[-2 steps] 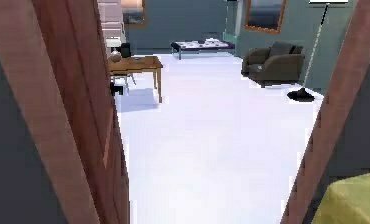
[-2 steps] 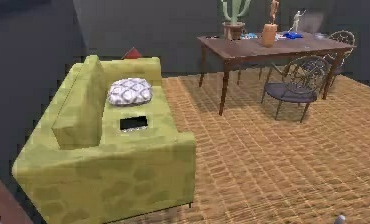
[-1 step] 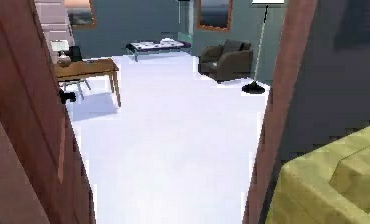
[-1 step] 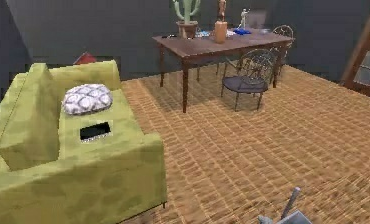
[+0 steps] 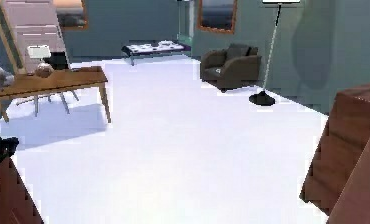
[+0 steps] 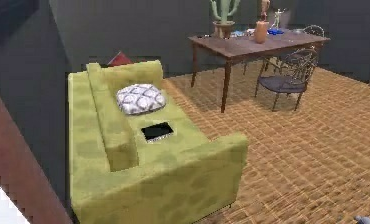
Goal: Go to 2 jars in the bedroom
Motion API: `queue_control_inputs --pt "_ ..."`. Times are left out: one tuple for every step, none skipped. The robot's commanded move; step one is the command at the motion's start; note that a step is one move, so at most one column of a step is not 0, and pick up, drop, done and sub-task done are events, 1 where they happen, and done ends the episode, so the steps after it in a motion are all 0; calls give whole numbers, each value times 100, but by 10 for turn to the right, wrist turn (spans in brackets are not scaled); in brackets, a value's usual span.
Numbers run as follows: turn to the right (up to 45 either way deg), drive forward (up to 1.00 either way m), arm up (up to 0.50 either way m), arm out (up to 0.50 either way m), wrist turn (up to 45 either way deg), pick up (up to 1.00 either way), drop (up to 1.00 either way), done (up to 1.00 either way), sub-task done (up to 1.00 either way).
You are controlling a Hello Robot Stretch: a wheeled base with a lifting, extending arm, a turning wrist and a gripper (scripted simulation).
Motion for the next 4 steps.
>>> queue_control_inputs --pt "-240 0 0 0 0 0 0 0 0" --pt "0 100 0 0 0 0 0 0 0" --pt "-60 0 0 0 0 0 0 0 0" --pt "0 20 0 0 0 0 0 0 0"
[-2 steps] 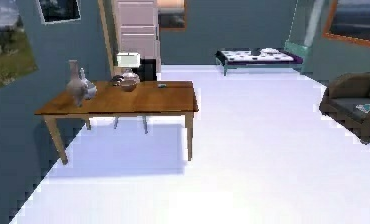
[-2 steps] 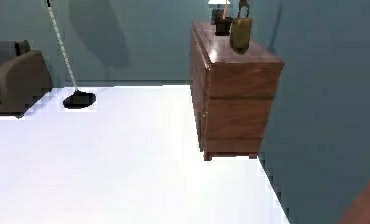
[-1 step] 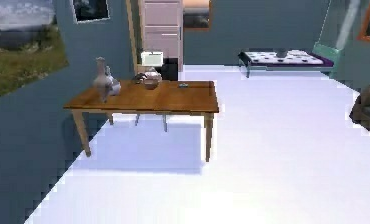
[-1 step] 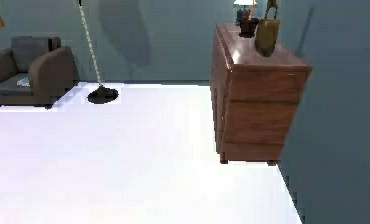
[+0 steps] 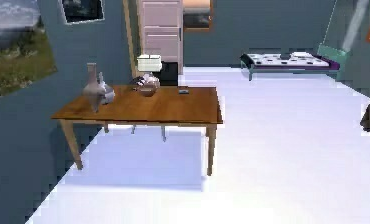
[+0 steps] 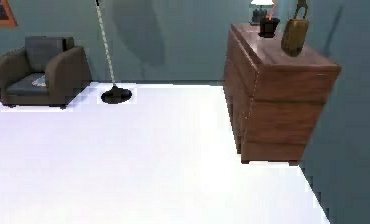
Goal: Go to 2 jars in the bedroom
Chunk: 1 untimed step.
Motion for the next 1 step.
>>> queue_control_inputs --pt "0 100 0 0 0 0 0 0 0"
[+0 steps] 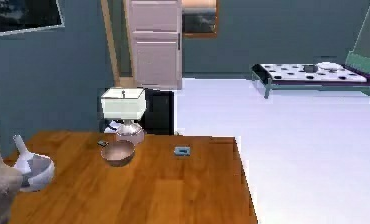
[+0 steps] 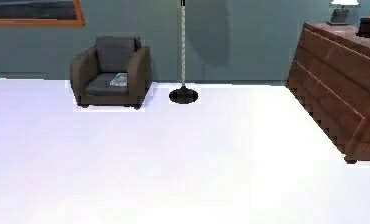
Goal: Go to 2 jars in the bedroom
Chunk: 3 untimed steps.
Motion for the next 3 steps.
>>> queue_control_inputs --pt "-330 0 0 0 0 0 0 0 0" --pt "-30 0 0 0 0 0 0 0 0" --pt "0 5 0 0 0 0 0 0 0"
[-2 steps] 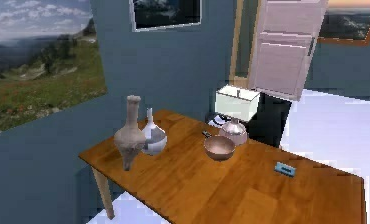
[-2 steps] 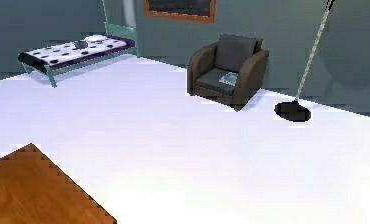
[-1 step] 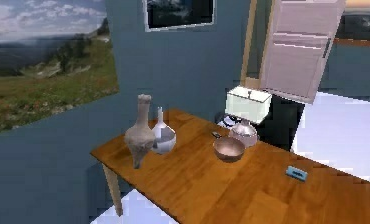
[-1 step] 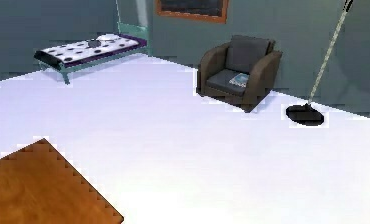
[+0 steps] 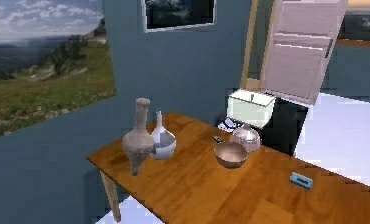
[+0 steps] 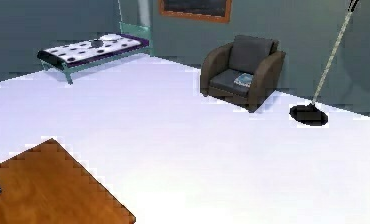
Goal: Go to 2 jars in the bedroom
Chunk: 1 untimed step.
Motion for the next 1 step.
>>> queue_control_inputs --pt "-150 0 0 0 0 0 0 0 0"
